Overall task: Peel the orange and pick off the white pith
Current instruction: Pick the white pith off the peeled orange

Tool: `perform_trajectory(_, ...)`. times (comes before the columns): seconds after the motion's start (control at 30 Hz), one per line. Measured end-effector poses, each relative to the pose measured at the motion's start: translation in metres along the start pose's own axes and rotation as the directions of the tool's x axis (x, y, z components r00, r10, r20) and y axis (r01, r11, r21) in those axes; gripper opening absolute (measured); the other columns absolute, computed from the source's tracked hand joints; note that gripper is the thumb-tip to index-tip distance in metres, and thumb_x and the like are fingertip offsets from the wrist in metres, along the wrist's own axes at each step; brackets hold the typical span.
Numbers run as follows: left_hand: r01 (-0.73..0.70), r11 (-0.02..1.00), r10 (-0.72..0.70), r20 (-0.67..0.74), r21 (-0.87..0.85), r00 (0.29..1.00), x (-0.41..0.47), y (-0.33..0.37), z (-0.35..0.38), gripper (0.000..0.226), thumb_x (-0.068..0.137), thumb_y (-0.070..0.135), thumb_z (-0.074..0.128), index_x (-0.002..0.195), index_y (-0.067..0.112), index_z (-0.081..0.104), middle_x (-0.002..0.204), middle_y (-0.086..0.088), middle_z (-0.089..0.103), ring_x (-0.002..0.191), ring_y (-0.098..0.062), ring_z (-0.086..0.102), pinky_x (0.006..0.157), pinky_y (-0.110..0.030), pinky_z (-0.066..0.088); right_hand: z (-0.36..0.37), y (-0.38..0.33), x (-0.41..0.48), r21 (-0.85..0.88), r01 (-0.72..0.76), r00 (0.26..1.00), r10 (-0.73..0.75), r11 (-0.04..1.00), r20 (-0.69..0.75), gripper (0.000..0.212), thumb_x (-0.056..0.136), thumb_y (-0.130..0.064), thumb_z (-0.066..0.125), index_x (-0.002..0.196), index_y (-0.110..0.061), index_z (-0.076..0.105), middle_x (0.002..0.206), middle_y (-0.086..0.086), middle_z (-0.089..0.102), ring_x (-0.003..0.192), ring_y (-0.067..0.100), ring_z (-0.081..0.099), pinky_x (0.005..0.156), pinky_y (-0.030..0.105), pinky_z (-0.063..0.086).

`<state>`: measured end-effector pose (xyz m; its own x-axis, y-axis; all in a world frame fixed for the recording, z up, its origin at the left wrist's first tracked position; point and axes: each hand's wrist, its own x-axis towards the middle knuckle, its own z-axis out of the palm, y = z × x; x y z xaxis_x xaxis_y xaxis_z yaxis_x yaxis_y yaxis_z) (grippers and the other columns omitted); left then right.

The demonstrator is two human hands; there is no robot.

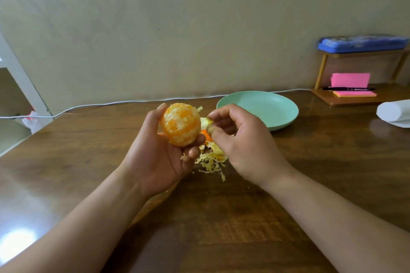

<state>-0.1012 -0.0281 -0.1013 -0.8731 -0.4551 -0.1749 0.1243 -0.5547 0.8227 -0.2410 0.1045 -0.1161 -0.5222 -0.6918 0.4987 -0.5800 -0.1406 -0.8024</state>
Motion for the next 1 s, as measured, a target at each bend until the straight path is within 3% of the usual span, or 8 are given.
perform_trajectory(0.13,-0.019,0.999,0.018,0.029,0.049,0.999,-0.001,0.001,0.002,0.065,0.098,0.069,0.047,0.097,0.013,0.079,0.087,-0.017,0.064,0.054,-0.022,0.05,0.047,-0.026,0.038,-0.005,0.003,0.005,0.049,-0.059,0.998,0.059,0.997,0.002,0.025,0.101,-0.022,0.071,0.125,-0.028,0.069,0.107,-0.014,0.07,0.104,-0.001,0.067,0.091,0.022,0.059)
perform_trajectory(0.23,-0.016,0.999,0.014,0.041,0.052,0.999,0.0,0.001,0.0,0.063,0.098,0.068,0.048,0.104,0.012,0.074,0.087,-0.019,0.061,0.051,-0.024,0.048,0.042,-0.024,0.04,-0.007,0.003,0.008,0.137,-0.101,0.995,0.097,0.985,0.034,0.032,0.101,-0.029,0.072,0.132,-0.026,0.069,0.112,-0.015,0.072,0.108,-0.003,0.067,0.094,0.025,0.06)
perform_trajectory(0.37,0.007,0.999,-0.011,0.077,0.053,0.997,0.0,-0.001,-0.002,0.065,0.098,0.07,0.048,0.118,0.01,0.065,0.085,-0.02,0.058,0.047,-0.025,0.049,0.037,-0.023,0.041,-0.007,0.003,0.008,0.192,-0.099,0.994,0.088,0.976,0.064,0.021,0.101,-0.029,0.073,0.121,-0.026,0.076,0.107,-0.011,0.077,0.104,0.005,0.072,0.081,0.02,0.058)
perform_trajectory(0.63,0.035,0.994,-0.05,0.154,0.101,0.987,0.001,-0.001,-0.006,0.067,0.092,0.073,0.05,0.108,0.011,0.071,0.082,-0.02,0.06,0.043,-0.024,0.051,0.035,-0.021,0.038,-0.006,0.001,0.007,0.212,-0.067,0.996,0.052,0.975,0.073,0.006,0.102,-0.026,0.072,0.103,-0.024,0.077,0.091,-0.007,0.076,0.088,0.008,0.071,0.071,0.02,0.055)
perform_trajectory(0.77,0.06,0.992,-0.08,0.192,0.108,0.978,0.001,-0.002,-0.008,0.07,0.093,0.074,0.048,0.108,0.009,0.07,0.081,-0.02,0.06,0.042,-0.023,0.052,0.036,-0.021,0.038,-0.007,0.0,0.008,0.211,-0.046,0.997,0.033,0.977,0.064,0.007,0.103,-0.023,0.07,0.098,-0.021,0.076,0.087,-0.003,0.074,0.085,0.017,0.069,0.07,0.026,0.057)
perform_trajectory(1.0,0.077,0.99,-0.108,0.289,0.116,0.951,0.0,-0.002,-0.012,0.072,0.093,0.074,0.047,0.119,0.008,0.062,0.08,-0.019,0.061,0.042,-0.023,0.054,0.037,-0.02,0.04,-0.009,-0.005,0.007,0.347,-0.137,0.988,0.102,0.928,0.117,0.009,0.103,-0.015,0.068,0.096,-0.012,0.073,0.08,0.0,0.067,0.075,0.011,0.061,0.065,0.022,0.054)
